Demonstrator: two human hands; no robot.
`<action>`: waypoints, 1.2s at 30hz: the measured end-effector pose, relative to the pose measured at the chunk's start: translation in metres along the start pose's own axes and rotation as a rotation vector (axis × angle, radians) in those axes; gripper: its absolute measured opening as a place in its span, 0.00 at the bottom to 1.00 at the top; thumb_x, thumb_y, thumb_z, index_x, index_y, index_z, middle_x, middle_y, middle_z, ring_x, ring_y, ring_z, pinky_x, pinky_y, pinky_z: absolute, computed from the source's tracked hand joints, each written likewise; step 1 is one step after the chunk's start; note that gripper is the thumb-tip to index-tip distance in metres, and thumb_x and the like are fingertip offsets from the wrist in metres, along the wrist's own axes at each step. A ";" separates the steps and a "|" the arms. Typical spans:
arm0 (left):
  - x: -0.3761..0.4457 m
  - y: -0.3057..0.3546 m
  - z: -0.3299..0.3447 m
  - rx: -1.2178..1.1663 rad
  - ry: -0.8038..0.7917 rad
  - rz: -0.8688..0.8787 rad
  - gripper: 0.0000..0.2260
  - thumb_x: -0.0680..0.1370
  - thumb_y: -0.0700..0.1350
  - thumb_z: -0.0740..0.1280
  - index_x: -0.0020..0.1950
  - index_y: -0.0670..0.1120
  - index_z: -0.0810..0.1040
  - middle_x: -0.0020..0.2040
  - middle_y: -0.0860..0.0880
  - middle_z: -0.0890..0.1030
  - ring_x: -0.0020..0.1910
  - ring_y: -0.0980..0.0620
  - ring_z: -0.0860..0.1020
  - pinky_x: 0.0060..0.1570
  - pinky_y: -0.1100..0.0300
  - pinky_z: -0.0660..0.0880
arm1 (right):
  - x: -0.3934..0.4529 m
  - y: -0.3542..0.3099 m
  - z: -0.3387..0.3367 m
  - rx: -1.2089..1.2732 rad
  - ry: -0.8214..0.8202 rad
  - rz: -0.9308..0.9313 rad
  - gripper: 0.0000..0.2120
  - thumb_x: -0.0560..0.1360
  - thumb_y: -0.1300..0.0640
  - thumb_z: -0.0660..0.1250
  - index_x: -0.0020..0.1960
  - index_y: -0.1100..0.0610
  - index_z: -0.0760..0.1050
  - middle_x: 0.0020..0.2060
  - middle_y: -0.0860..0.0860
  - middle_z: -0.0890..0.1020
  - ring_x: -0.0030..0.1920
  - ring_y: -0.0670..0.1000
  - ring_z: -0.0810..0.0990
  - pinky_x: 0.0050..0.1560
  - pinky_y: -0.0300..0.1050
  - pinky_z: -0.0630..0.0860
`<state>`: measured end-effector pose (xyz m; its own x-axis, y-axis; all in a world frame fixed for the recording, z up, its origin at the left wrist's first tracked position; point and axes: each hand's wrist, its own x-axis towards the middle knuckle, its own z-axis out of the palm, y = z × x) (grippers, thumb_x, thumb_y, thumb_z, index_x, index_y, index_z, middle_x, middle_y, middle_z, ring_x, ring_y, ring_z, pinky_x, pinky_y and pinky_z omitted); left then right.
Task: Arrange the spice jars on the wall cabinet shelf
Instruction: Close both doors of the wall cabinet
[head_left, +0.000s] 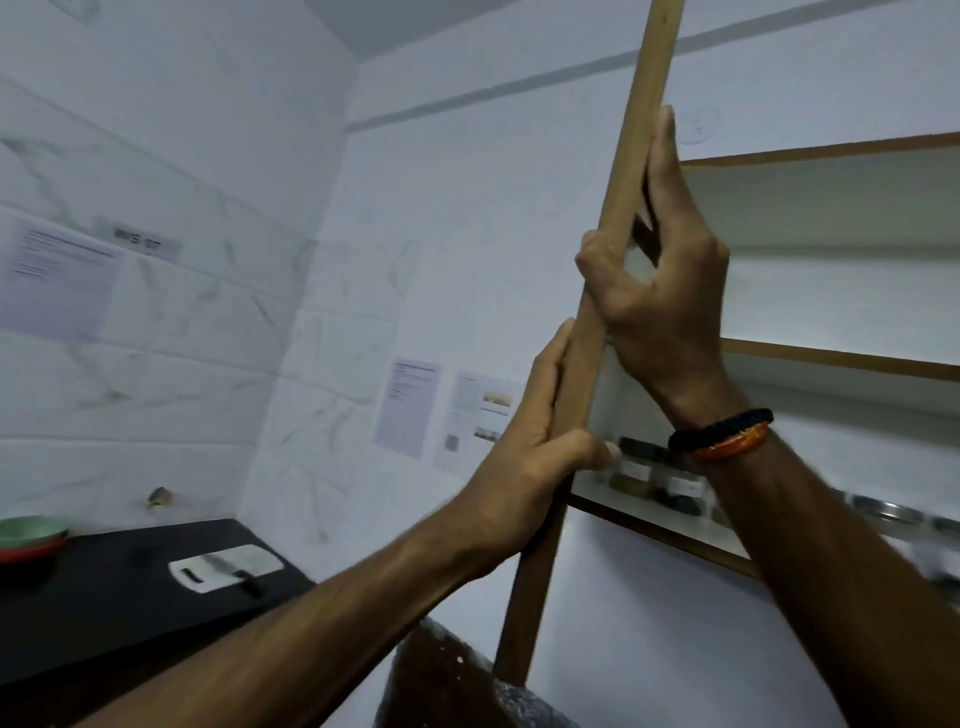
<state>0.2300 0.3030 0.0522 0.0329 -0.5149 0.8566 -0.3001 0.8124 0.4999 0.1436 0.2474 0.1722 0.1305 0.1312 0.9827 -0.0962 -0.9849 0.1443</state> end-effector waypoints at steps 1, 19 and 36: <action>0.002 0.000 0.010 0.004 -0.015 0.009 0.42 0.71 0.45 0.66 0.81 0.58 0.49 0.79 0.62 0.58 0.75 0.64 0.61 0.72 0.58 0.65 | -0.002 0.003 -0.011 -0.003 0.007 0.005 0.42 0.74 0.52 0.64 0.82 0.63 0.50 0.71 0.63 0.74 0.67 0.62 0.77 0.69 0.55 0.75; 0.058 -0.066 0.230 0.524 -0.005 0.149 0.50 0.69 0.61 0.63 0.81 0.50 0.35 0.80 0.44 0.32 0.79 0.45 0.31 0.76 0.38 0.36 | -0.050 0.098 -0.196 -0.516 0.055 0.331 0.35 0.79 0.59 0.70 0.81 0.61 0.58 0.74 0.54 0.73 0.71 0.48 0.74 0.69 0.41 0.75; 0.097 -0.133 0.294 0.878 -0.042 0.218 0.50 0.69 0.71 0.51 0.82 0.44 0.40 0.80 0.35 0.37 0.79 0.35 0.37 0.74 0.32 0.43 | -0.080 0.183 -0.224 -1.414 -0.515 0.116 0.40 0.79 0.53 0.66 0.82 0.63 0.48 0.82 0.64 0.46 0.82 0.64 0.42 0.82 0.59 0.48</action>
<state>-0.0074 0.0645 0.0314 -0.1389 -0.3977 0.9069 -0.9154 0.4010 0.0357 -0.1056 0.0821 0.1461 0.3486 -0.2858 0.8926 -0.9343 -0.0297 0.3553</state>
